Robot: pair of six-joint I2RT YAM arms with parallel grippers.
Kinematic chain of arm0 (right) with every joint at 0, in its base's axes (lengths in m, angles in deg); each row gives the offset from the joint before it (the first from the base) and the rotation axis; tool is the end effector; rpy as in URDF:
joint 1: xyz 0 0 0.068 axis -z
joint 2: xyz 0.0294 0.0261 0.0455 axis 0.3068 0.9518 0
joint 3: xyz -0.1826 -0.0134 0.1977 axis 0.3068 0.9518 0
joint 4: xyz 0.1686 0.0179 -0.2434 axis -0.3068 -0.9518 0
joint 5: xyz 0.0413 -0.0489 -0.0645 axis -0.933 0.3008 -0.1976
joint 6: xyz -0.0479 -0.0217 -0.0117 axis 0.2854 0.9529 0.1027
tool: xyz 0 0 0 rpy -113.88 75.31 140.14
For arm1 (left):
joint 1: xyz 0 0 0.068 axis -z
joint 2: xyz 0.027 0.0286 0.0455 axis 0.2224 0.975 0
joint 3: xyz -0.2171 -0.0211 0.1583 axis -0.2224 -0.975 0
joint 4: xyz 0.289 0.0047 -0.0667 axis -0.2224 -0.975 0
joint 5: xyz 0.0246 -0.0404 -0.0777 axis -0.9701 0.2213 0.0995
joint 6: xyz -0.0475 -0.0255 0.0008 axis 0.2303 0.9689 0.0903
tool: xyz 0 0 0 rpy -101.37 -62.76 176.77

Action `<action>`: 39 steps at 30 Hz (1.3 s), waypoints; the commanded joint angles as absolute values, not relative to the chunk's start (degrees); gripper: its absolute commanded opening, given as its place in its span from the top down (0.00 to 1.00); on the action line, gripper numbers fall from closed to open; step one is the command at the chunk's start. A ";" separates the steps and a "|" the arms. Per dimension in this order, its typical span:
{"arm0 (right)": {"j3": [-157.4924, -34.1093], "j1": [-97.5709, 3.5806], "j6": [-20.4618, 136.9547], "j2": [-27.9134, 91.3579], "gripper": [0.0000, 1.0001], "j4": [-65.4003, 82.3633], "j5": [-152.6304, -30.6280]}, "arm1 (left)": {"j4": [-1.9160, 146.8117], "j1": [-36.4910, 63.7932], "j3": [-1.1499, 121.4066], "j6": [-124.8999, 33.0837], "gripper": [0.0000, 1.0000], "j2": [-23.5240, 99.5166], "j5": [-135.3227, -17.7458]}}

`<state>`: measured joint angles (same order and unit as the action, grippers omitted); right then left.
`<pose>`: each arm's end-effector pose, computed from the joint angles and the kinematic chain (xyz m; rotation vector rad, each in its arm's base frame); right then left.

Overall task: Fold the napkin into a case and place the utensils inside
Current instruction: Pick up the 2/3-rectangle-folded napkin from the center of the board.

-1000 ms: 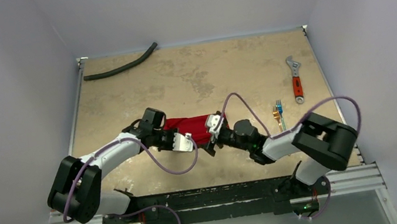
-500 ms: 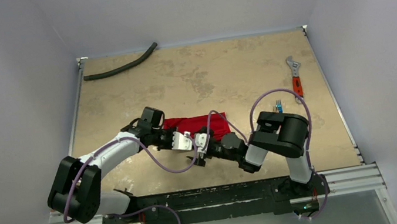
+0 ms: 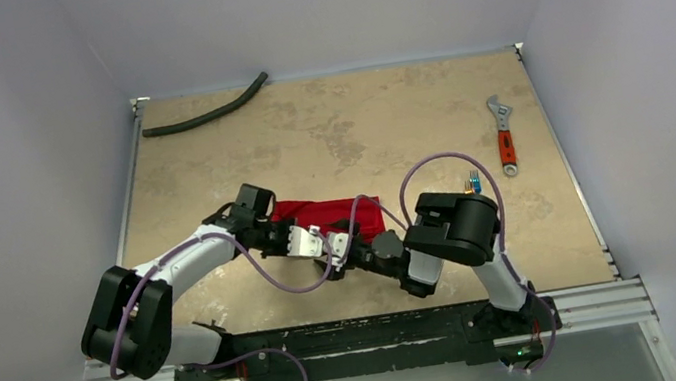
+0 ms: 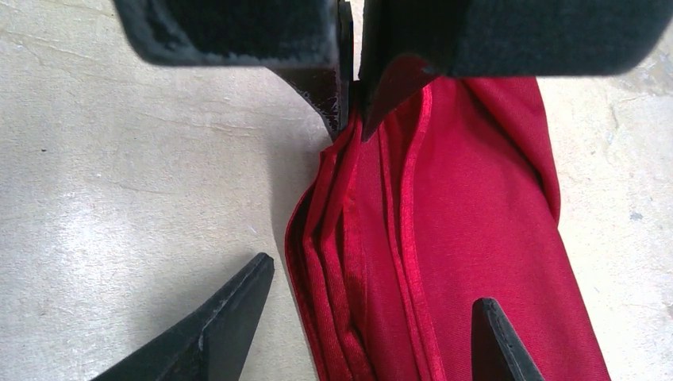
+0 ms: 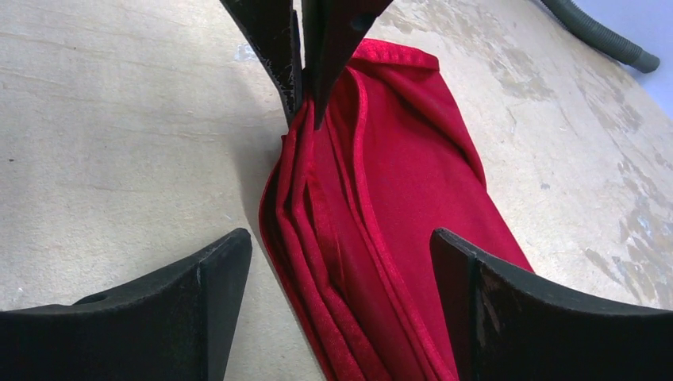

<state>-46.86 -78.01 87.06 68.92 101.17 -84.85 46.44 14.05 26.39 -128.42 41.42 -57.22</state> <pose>0.1514 0.2649 0.0601 -1.0516 1.1884 0.5345 0.2325 -0.1364 0.1368 1.9997 1.5555 -0.3591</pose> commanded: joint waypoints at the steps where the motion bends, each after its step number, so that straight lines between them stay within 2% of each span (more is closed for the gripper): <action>1: -47.23 -80.63 86.15 72.53 0.14 121.96 -80.03 | 49.40 15.19 26.38 -127.15 1.00 39.23 -52.30; 7: -43.10 -84.99 84.45 71.46 0.12 130.53 -70.66 | 49.42 15.01 26.06 -126.81 1.00 38.92 -51.63; 16: -40.63 -85.10 79.97 68.24 0.10 130.41 -71.39 | 48.49 14.70 26.60 -126.43 1.00 38.43 -50.32; 30: -49.61 -82.98 88.85 74.21 0.13 130.40 -72.26 | 46.78 14.72 24.95 -130.05 1.00 37.30 -49.98; 39: -52.37 -81.99 84.52 76.60 0.19 130.42 -70.10 | 46.34 14.66 24.50 -130.46 1.00 36.78 -49.19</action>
